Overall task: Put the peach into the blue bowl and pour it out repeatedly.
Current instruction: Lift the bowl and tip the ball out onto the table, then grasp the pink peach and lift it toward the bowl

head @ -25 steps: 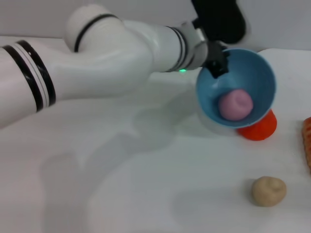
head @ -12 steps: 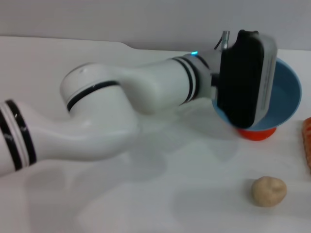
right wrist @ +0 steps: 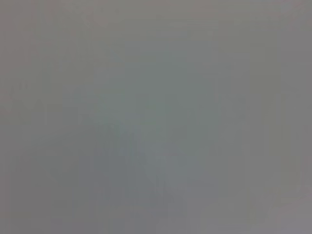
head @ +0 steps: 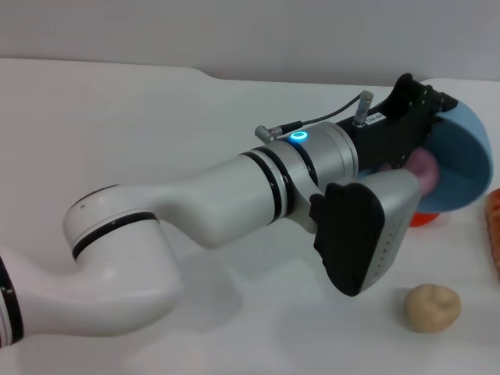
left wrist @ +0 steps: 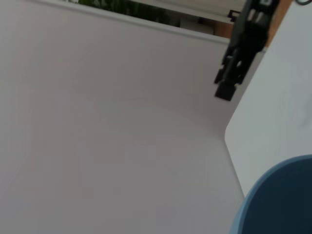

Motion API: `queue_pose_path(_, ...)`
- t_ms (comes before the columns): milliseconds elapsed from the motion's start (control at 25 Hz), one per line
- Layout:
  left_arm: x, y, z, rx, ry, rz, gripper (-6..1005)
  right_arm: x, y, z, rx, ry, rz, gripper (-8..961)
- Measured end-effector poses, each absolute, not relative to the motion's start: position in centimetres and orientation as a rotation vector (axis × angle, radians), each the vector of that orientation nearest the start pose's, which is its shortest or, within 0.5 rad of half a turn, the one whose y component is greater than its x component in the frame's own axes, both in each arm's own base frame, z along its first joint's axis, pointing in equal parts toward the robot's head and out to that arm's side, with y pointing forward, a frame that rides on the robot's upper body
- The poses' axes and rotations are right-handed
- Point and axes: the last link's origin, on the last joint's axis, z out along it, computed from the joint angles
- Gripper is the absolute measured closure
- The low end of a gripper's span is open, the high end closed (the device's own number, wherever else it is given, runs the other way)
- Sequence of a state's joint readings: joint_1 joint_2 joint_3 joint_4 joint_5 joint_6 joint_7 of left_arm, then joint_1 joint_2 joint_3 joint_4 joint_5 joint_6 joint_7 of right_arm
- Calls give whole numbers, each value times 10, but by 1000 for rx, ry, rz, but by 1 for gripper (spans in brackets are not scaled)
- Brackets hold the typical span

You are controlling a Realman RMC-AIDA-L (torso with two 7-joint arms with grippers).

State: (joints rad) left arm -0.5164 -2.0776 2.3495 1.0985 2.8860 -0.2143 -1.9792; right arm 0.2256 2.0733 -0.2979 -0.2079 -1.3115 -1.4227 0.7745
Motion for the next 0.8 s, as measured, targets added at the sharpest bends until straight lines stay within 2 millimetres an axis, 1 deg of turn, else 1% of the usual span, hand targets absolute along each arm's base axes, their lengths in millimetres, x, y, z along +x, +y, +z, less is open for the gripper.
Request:
queue_pose_path(280, -90, 320, -144, -1937, 1250, -91, 999, 386, 254, 44, -1534, 765, 941, 364)
queue_pose_path(360, -91, 321, -143, -1951, 1214, -102, 999, 386, 255, 44, -1522, 770, 949, 364)
queue_pose_path(520, -89, 333, -139, -2046, 975, -189, 999, 387, 256, 44, -1496, 789, 966, 365)
queue_pose_path(560, -87, 336, -138, -2078, 879, -229, 999, 387, 256, 46, -1483, 803, 980, 365)
queue_pose_path(680, -85, 341, -133, -2117, 687, -319, 999, 391, 253, 56, -1445, 869, 1056, 365)
queue_pose_path(720, -84, 345, -130, -2124, 585, -374, 999, 391, 253, 59, -1459, 892, 1074, 365)
queue_pose_path(800, -85, 351, -126, -2129, 442, -452, 999, 388, 254, 59, -1552, 924, 1070, 365)
